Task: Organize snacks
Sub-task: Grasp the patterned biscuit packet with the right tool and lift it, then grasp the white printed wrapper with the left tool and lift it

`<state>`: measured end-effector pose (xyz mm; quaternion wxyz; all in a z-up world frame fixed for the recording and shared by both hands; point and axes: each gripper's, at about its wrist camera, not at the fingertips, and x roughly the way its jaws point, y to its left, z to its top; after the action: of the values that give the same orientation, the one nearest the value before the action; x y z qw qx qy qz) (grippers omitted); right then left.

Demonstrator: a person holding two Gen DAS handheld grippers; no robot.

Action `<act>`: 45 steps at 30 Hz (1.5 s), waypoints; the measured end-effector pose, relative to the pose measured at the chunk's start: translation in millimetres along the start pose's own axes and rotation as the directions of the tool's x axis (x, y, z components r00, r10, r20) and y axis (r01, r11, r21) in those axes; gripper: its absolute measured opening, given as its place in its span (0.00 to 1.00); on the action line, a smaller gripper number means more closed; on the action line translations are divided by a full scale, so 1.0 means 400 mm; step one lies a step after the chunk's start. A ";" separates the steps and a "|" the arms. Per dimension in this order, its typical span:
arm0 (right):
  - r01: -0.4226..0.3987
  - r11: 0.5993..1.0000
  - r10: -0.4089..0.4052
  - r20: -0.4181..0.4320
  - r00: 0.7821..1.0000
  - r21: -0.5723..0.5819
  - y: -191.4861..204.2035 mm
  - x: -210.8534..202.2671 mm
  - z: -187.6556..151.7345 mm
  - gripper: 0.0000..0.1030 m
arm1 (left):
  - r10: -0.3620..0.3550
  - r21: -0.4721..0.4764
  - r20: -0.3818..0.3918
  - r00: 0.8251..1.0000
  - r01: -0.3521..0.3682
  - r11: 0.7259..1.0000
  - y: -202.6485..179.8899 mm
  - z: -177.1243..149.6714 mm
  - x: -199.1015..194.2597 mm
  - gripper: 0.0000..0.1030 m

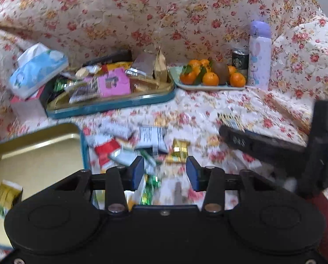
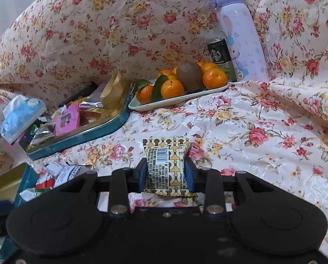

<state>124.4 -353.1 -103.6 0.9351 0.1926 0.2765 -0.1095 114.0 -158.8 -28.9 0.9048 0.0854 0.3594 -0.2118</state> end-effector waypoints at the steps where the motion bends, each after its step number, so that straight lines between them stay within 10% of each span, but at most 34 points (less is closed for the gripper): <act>1: -0.002 1.000 0.002 0.001 1.000 0.003 -0.001 0.000 0.000 0.34 | 0.011 0.001 0.003 1.000 -0.011 1.000 0.000 0.012 0.009 0.50; 31: 0.001 1.000 -0.001 0.003 1.000 0.028 -0.007 -0.009 -0.004 0.34 | 0.021 -0.022 -0.165 0.986 -0.025 0.999 0.039 0.077 0.233 0.51; 45: 0.003 0.999 -0.003 0.001 1.000 0.040 -0.010 -0.002 -0.002 0.33 | -0.030 -0.132 -0.143 0.989 0.011 0.991 0.059 0.089 0.178 0.43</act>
<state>122.0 -356.3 -104.9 0.9311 0.2110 0.2738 -0.1166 192.8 -171.3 -51.9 0.8777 0.0373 0.4382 -0.1901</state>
